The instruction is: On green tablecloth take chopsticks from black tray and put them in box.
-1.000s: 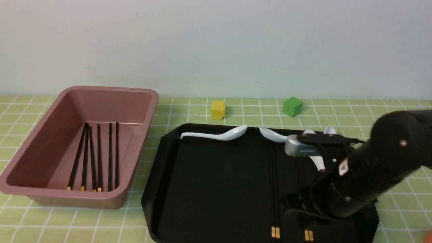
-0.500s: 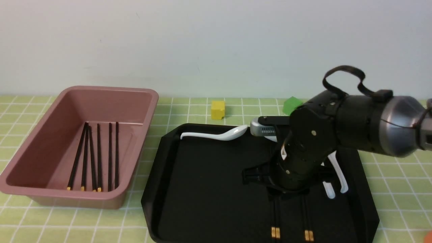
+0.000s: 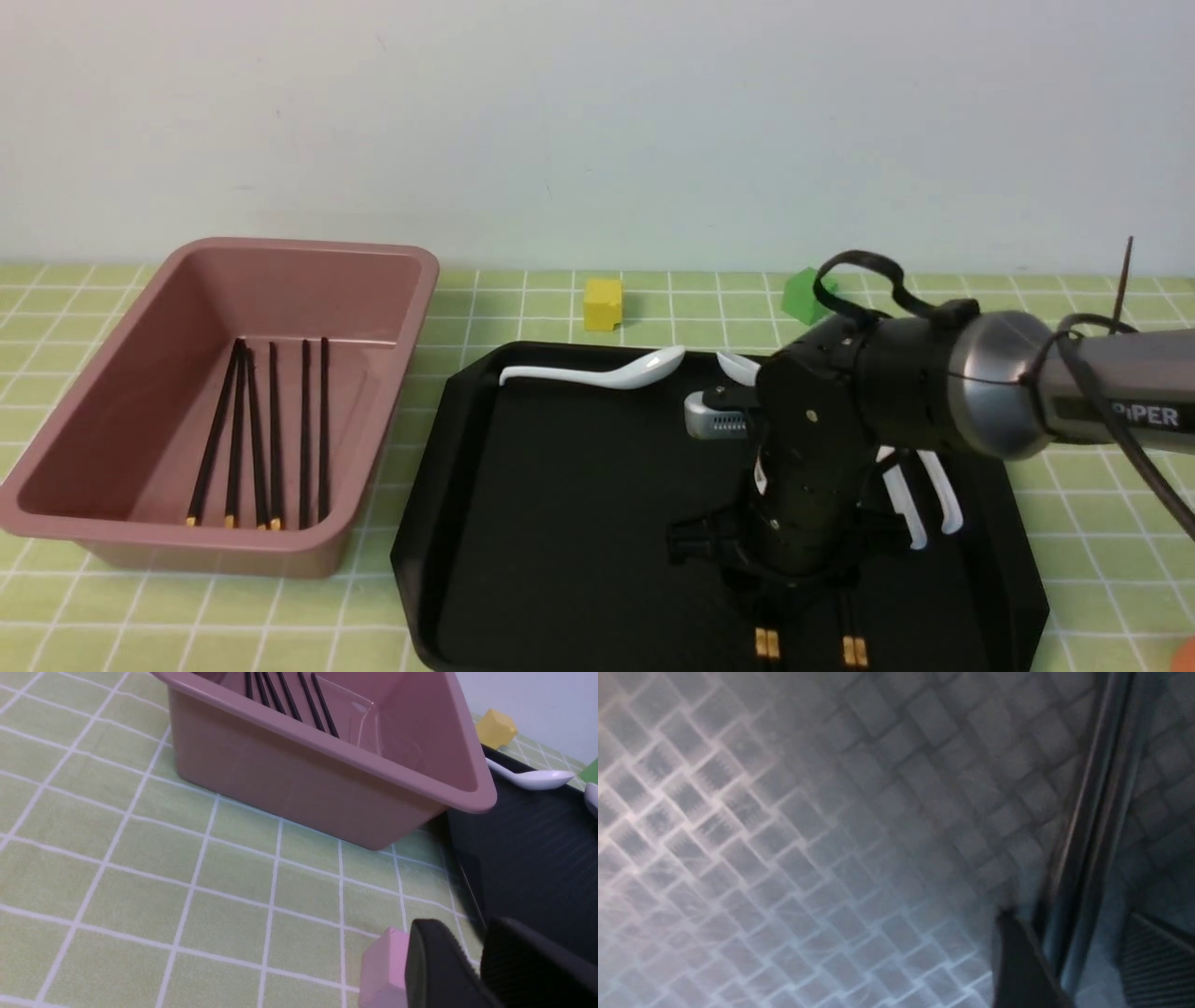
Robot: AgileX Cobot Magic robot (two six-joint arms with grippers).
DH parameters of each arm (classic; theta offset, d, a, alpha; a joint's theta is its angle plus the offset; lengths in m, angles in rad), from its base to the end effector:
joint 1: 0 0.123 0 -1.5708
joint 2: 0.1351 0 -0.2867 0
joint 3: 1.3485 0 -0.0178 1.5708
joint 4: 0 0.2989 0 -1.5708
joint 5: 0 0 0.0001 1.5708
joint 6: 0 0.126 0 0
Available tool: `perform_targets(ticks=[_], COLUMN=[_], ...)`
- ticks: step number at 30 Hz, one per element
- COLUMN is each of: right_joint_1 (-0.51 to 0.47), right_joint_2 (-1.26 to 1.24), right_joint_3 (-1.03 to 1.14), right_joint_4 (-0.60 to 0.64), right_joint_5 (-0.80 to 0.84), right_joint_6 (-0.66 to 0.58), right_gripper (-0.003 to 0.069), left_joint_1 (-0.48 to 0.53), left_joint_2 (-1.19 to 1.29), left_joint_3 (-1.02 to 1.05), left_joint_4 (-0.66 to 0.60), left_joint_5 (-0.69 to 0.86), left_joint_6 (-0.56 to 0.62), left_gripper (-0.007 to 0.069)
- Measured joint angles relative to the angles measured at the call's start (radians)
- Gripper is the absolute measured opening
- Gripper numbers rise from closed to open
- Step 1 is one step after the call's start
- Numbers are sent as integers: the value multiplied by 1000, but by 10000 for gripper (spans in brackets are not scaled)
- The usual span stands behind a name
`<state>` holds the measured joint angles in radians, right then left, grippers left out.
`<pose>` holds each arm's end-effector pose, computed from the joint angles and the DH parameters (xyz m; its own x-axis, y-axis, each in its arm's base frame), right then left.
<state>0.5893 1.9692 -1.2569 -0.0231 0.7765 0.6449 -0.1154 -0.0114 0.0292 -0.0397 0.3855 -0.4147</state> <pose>0.3501 0.2316 0.0852 -0.9882 0.0464 -0.1457 0.0340 0.9957 0.0862 0.1311 -0.0171 0.1576 -0.3340 -0.4005 -0.8533 -0.0183 0.9078 -0.4189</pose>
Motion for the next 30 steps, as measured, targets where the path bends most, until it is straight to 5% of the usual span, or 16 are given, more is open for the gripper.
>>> perform_targets(ticks=[6,16,24,30], right_joint_1=[0,0,53,144], right_joint_2=[-5,-222,-245,-49], right_joint_3=[0,-6,-230,-509], right_joint_4=[23,273,671,1028], right_joint_5=[18,15,-124,-217], right_joint_6=[-1,-170,-570,-994], right_gripper=[140,136,136,136], left_joint_1=[0,0,0,0], left_joint_2=[0,0,0,0], left_joint_3=[0,0,0,0], left_joint_4=[0,0,0,0], left_joint_5=[0,0,0,0], left_joint_6=[0,0,0,0], left_gripper=[174,176,180,180])
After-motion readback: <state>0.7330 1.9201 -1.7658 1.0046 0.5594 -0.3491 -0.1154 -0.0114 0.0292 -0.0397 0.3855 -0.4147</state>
